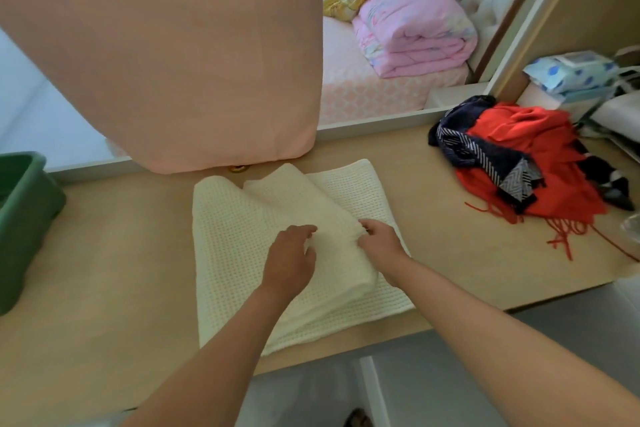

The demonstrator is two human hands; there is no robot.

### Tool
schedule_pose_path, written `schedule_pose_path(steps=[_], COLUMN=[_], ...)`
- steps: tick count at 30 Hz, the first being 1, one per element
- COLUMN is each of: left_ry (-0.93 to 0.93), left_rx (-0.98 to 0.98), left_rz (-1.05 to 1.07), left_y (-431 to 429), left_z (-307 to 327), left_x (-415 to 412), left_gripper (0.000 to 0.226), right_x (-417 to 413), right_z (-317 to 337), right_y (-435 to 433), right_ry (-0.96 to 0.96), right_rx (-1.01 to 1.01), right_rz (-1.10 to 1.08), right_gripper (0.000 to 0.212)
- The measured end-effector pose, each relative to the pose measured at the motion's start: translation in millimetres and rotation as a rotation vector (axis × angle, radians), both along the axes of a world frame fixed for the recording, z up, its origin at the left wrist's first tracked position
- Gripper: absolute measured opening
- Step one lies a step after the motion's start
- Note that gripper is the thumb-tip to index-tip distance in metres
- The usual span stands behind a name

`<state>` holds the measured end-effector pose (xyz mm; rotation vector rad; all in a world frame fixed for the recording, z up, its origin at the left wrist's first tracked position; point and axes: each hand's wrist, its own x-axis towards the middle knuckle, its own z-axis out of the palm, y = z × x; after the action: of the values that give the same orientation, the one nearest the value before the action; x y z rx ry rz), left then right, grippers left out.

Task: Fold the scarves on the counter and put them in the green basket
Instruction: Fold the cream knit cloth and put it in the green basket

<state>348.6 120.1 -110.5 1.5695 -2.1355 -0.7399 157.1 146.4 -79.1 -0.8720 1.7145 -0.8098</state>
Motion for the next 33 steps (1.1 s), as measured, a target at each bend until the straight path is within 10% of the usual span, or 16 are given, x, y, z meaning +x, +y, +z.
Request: schedule_pose_path(steps=[5,14,22,33], left_ry=[-0.116,-0.572,-0.610,-0.324], left_rx=[-0.141,0.214,0.284,-0.002], left_rz=[-0.047,-0.304,-0.340,-0.101], left_y=[5.0,21.0,-5.4,-93.3], left_z=[-6.1,-41.7,-17.6,-12.0], left_x=[-21.5,-18.5,-20.8,-6.7], left_gripper=[0.049,0.078,0.054,0.018], right_x=[-58.9,-95.8,-81.2,-42.8], right_z=[1.8,-48.4,-31.7,-32.0], right_y=[10.3,47.2,15.3,-107.2], right_ry=[0.109,0.443,0.989,0.726], right_rx=[-0.003,0.226,0.317,-0.036], right_rz=[-0.154,0.152,0.457,0.396], right_gripper=[0.044,0.058,0.074,0.055])
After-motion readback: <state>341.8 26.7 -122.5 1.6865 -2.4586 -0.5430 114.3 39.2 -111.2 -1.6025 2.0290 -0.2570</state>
